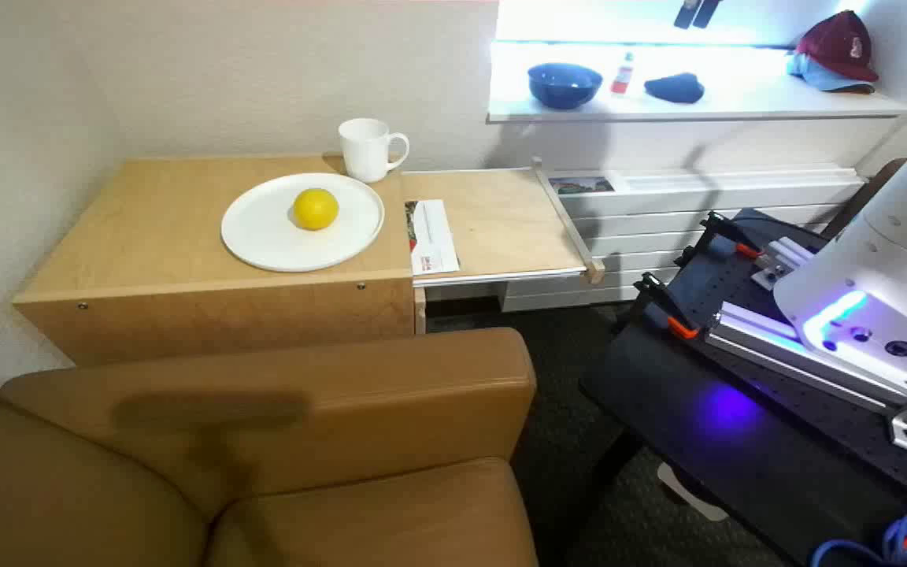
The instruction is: Take the sock from the windowsill and put it on the pullout table
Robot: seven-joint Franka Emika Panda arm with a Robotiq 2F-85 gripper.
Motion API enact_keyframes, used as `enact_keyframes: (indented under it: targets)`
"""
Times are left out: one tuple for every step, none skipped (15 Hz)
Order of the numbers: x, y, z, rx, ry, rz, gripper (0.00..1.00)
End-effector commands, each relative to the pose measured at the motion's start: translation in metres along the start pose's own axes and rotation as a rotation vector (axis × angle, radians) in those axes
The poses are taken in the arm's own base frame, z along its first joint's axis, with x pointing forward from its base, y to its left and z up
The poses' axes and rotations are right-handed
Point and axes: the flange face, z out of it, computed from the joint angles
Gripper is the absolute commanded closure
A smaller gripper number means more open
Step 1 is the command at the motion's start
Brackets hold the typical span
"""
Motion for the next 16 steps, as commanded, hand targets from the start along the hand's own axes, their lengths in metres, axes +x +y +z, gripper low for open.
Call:
enact_keyframes:
  targets:
    - [0.000, 0.000, 0.000, 0.000, -0.001, 0.000, 0.00]
    - [0.000, 0.000, 0.000, 0.000, -0.001, 0.000, 0.00]
    - [0.000, 0.000, 0.000, 0.000, -0.001, 0.000, 0.00]
    - [0.000, 0.000, 0.000, 0.000, -0.001, 0.000, 0.00]
    - [0.008, -0.005, 0.010, -0.023, -0.019, -0.007, 0.00]
    - [0.020, -0.004, 0.021, -0.083, 0.005, 0.049, 0.00]
    - [0.034, 0.003, 0.032, -0.095, 0.007, 0.124, 0.00]
    - [0.049, 0.017, 0.044, -0.106, 0.035, 0.182, 0.00]
    - [0.053, 0.032, 0.049, -0.129, 0.050, 0.238, 0.00]
    - [0.060, 0.049, 0.055, -0.145, 0.063, 0.292, 0.00]
    - [0.067, 0.070, 0.061, -0.155, 0.085, 0.347, 0.00]
    - [0.069, 0.093, 0.063, -0.170, 0.102, 0.401, 0.00]
    - [0.068, 0.118, 0.062, -0.184, 0.114, 0.458, 0.00]
    - [0.069, 0.142, 0.064, -0.195, 0.126, 0.513, 0.00]
    - [0.064, 0.168, 0.058, -0.201, 0.144, 0.570, 0.00]
    - [0.063, 0.193, 0.051, -0.203, 0.158, 0.630, 0.00]
